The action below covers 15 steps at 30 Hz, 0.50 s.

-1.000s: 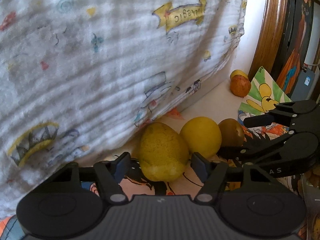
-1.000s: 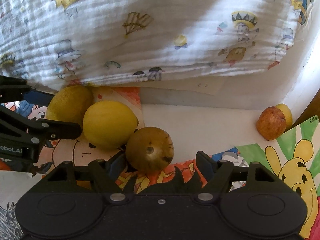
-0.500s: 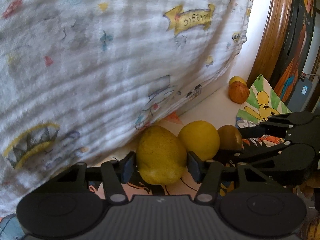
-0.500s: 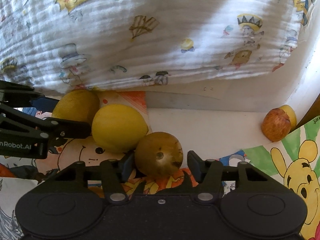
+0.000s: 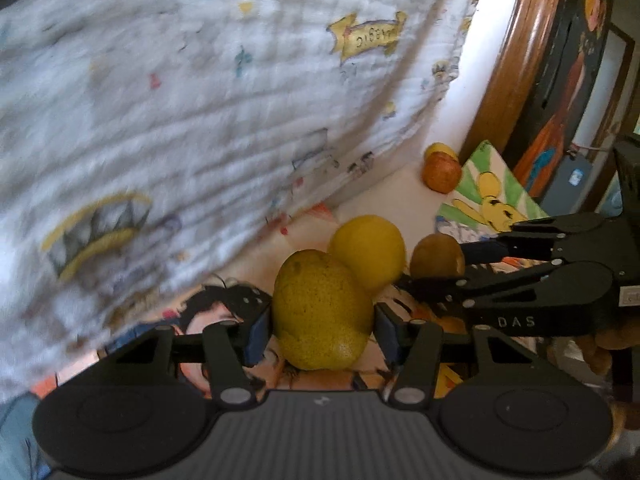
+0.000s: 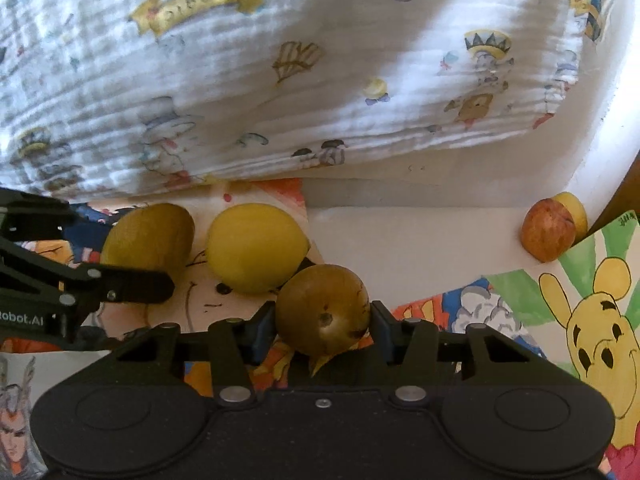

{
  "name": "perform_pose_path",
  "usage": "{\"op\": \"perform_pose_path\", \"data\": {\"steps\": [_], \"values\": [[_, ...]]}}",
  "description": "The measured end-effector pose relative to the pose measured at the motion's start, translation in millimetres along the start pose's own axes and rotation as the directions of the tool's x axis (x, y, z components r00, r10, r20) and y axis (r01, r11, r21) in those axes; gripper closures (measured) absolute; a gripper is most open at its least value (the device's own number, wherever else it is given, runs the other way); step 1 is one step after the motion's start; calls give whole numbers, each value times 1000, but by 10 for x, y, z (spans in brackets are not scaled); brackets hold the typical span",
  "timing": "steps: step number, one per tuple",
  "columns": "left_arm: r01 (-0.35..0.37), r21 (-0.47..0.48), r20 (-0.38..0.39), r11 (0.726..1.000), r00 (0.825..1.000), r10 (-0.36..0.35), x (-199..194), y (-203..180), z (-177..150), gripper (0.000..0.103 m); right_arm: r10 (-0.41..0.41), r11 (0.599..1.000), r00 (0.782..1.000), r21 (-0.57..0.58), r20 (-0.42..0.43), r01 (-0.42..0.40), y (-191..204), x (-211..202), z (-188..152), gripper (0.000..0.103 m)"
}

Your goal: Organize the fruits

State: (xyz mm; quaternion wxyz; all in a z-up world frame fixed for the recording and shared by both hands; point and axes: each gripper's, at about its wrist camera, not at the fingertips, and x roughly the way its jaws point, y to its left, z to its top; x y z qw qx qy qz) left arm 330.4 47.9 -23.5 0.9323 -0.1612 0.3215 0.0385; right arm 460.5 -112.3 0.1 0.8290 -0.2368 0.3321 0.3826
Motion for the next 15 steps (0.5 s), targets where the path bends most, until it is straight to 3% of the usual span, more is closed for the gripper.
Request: {"op": "perform_pose_path", "data": {"steps": [15], "values": [[60, 16, 19, 998, 998, -60, -500, -252, -183, 45, -19, 993, 994, 115, 104, 7, 197, -839, -158, 52]]}}
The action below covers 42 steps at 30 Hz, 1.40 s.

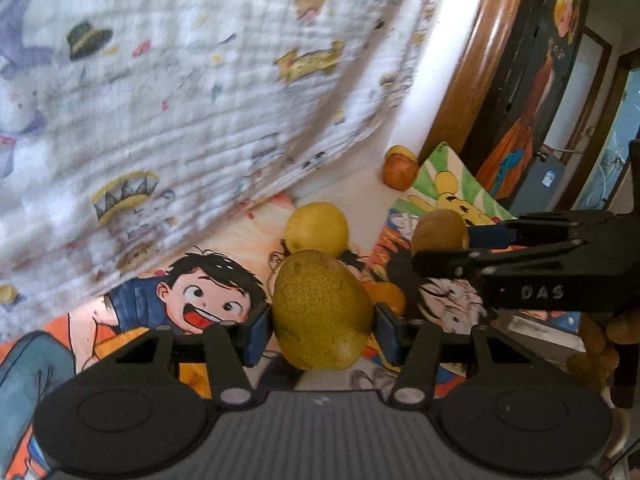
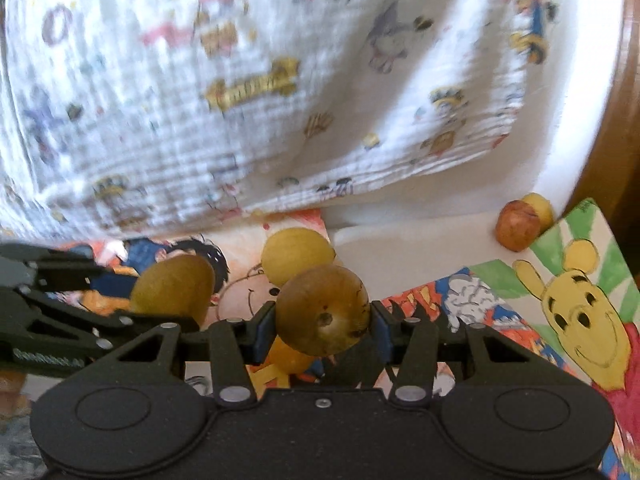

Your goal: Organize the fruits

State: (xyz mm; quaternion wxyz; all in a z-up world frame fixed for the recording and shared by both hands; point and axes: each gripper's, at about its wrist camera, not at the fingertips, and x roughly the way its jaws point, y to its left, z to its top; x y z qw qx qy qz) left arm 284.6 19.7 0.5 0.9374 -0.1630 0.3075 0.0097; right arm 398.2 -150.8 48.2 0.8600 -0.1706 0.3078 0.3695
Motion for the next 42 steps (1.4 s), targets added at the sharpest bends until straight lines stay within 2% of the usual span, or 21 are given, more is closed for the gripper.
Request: {"op": "perform_pose_path", "data": {"steps": [9, 16, 25, 35, 42], "values": [[58, 17, 36, 998, 998, -58, -424, -252, -76, 45, -86, 991, 991, 108, 104, 75, 49, -854, -47, 52], [112, 49, 19, 992, 993, -113, -737, -477, -316, 45, -163, 977, 978, 158, 127, 143, 129, -1424, -403, 52], [214, 100, -37, 972, 977, -211, -983, -825, -677, 45, -244, 947, 963, 241, 113, 212, 337, -1981, -1010, 52], [306, 166, -130, 938, 949, -287, -1042, -1092, -1006, 45, -389, 856, 920, 387, 43, 344, 541, -2388, -1796, 52], [336, 197, -179, 921, 936, -303, -1045, -1237, -1149, 45, -421, 814, 907, 437, -12, 384, 583, -2440, -2151, 52]]}}
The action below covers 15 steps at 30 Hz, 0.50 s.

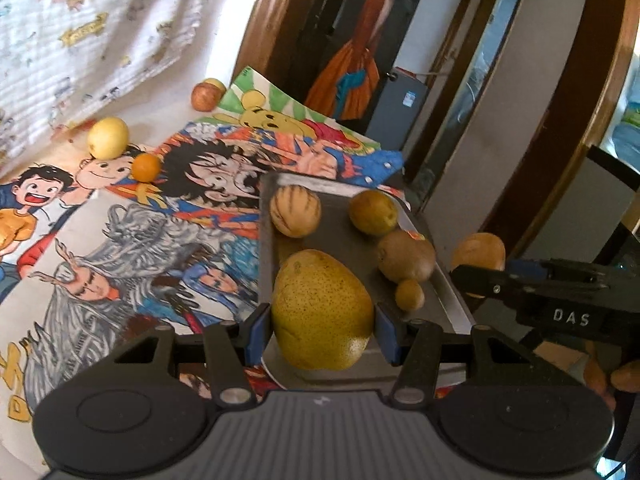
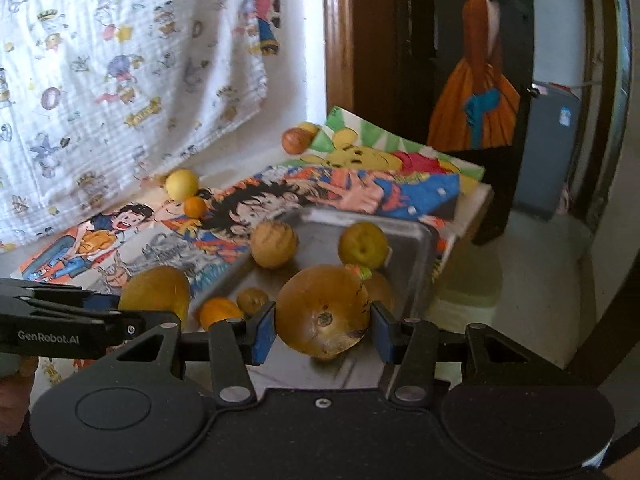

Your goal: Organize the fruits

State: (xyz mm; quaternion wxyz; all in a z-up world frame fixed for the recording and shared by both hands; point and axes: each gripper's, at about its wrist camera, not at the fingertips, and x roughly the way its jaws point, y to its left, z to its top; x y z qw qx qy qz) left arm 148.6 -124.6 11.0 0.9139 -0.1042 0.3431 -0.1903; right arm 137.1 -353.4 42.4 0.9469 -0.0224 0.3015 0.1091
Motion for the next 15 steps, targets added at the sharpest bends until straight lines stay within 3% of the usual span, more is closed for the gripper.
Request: {"op": "perform_pose_path", "data": {"steps": [15], "values": [[-6, 20, -52, 1000, 999, 7, 105, -92, -66, 44, 6, 1000, 999, 15, -43, -5, 21, 96, -308, 52]]}}
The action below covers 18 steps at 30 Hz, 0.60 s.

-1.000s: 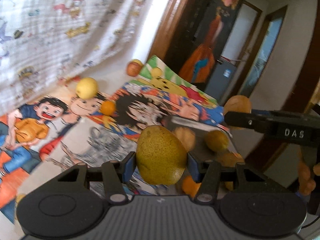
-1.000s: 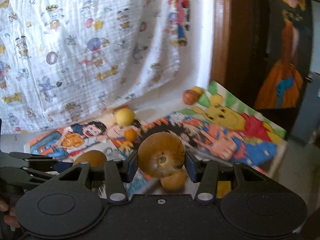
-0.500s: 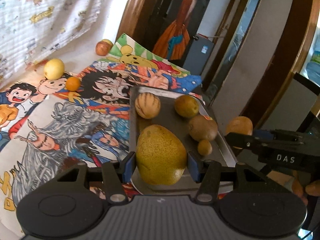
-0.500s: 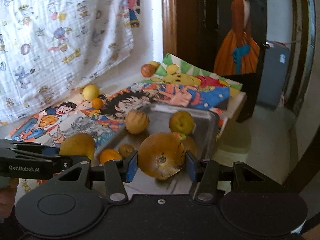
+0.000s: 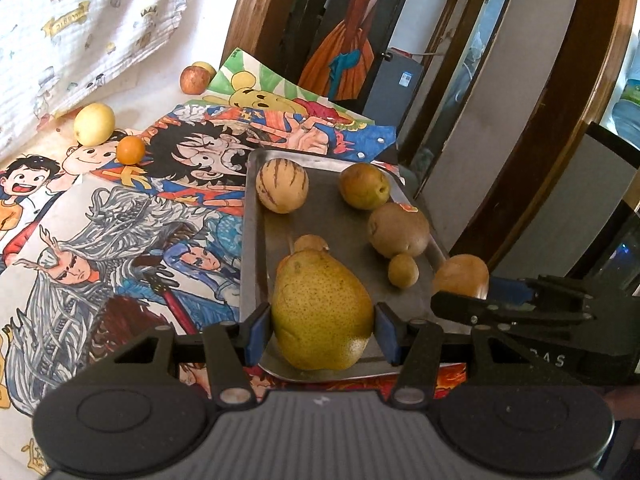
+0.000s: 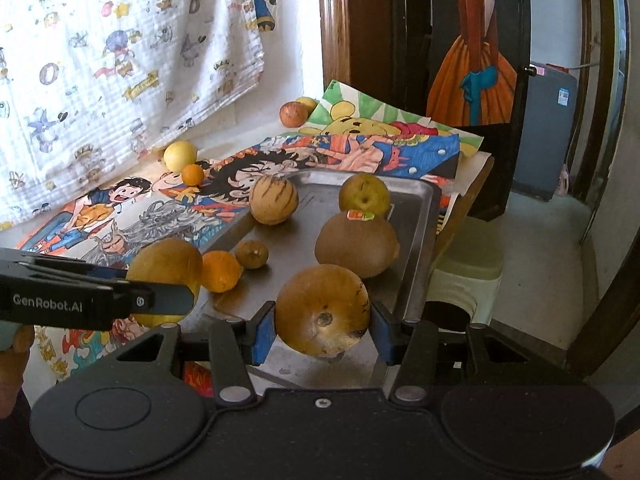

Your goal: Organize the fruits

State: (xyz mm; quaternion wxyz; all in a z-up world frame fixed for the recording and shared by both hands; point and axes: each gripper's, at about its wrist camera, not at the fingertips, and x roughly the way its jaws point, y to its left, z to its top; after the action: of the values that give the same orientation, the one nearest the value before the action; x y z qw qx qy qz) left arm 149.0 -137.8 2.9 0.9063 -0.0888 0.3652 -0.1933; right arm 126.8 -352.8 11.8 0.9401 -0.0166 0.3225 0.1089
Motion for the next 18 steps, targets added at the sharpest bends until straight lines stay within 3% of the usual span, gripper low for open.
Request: {"op": "perform_pose_path", "data": {"steps": [18], "values": [[-32, 8, -5, 999, 999, 32, 134, 48, 22, 44, 26, 1000, 999, 5, -23, -26, 12, 178, -83, 52]]}}
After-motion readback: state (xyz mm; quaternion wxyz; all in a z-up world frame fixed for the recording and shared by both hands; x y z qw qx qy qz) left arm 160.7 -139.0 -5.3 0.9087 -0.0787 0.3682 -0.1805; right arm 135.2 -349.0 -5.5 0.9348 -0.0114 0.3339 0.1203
